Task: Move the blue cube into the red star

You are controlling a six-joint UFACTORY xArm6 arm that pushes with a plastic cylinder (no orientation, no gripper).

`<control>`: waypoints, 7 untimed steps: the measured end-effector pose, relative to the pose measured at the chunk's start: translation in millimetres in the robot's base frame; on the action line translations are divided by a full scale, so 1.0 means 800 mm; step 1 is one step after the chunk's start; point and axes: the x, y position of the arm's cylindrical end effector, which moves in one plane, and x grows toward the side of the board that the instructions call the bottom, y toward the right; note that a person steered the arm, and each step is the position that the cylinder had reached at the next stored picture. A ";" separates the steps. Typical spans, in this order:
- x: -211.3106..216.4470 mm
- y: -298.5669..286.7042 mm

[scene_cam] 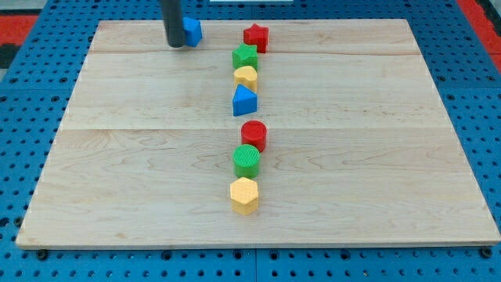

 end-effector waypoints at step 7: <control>-0.068 0.154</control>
